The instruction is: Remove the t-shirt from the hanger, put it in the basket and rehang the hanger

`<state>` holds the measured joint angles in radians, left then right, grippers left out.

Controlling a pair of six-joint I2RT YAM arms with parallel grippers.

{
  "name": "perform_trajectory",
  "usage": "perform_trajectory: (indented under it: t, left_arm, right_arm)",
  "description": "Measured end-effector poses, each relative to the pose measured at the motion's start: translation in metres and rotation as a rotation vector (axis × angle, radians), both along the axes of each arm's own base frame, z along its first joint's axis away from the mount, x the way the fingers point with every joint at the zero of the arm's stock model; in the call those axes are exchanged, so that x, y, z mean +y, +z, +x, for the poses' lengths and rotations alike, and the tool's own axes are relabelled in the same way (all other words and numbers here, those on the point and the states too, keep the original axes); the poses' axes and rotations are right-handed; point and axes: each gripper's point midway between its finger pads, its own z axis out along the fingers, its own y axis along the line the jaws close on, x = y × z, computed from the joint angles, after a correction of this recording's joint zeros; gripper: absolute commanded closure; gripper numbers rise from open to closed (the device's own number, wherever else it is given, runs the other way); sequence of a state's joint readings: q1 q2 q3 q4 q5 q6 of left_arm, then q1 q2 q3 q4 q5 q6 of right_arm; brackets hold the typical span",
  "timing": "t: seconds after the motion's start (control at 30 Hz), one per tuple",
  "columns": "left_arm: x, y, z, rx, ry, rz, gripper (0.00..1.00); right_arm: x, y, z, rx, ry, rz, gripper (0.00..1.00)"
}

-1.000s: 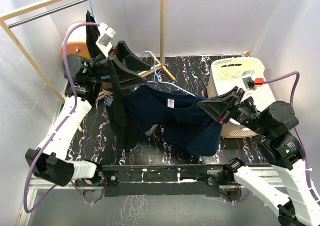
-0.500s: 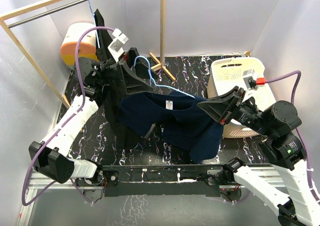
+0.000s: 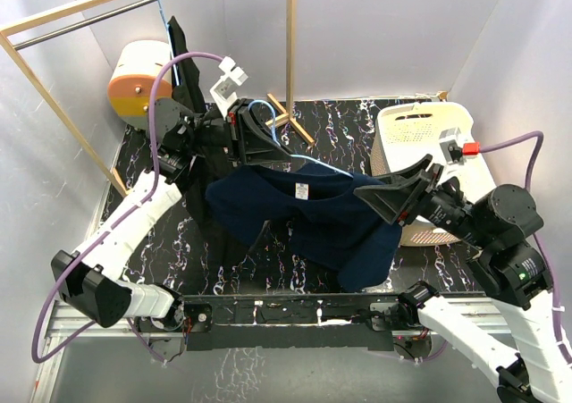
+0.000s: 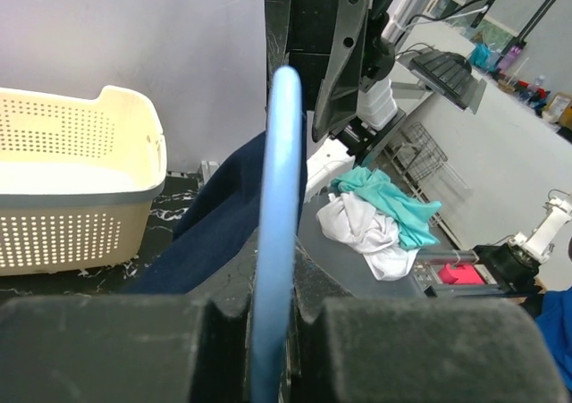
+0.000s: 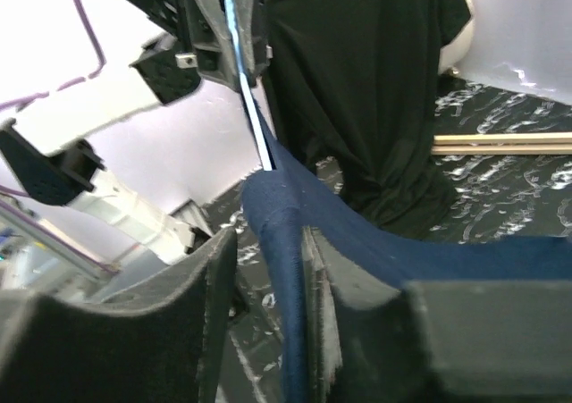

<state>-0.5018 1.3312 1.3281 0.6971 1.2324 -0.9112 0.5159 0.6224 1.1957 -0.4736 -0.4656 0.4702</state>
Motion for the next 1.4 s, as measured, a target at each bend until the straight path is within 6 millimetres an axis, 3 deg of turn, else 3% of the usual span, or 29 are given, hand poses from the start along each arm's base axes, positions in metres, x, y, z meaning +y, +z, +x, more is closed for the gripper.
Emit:
perform_trajectory:
  t: [0.1, 0.5, 0.83, 1.03, 1.2, 1.4]
  left_arm:
    - [-0.003, -0.001, 0.002, -0.010, 0.020, 0.031, 1.00]
    - [0.015, 0.009, -0.016, -0.111, 0.129, 0.087, 1.00]
    - [0.020, 0.007, -0.024, -0.099, 0.132, 0.081, 1.00]
    - [0.023, 0.006, -0.029, -0.104, 0.143, 0.080, 1.00]
    - [0.022, -0.005, -0.023, -0.087, 0.169, 0.102, 1.00]
    - [0.023, -0.015, -0.016, -0.081, 0.217, 0.127, 1.00]
  right_arm:
    - [-0.006, -0.009, -0.001, 0.011, -0.028, -0.026, 0.47]
    - [-0.057, -0.055, -0.034, 0.060, -0.193, -0.106, 0.51]
    - [-0.054, -0.088, -0.016, 0.143, -0.234, -0.154, 0.52]
    - [-0.042, -0.076, -0.006, 0.116, -0.199, -0.136, 0.66]
    - [-0.034, -0.070, -0.003, 0.101, -0.167, -0.127, 0.90]
    - [-0.037, -0.071, 0.005, 0.110, -0.204, -0.132, 0.92]
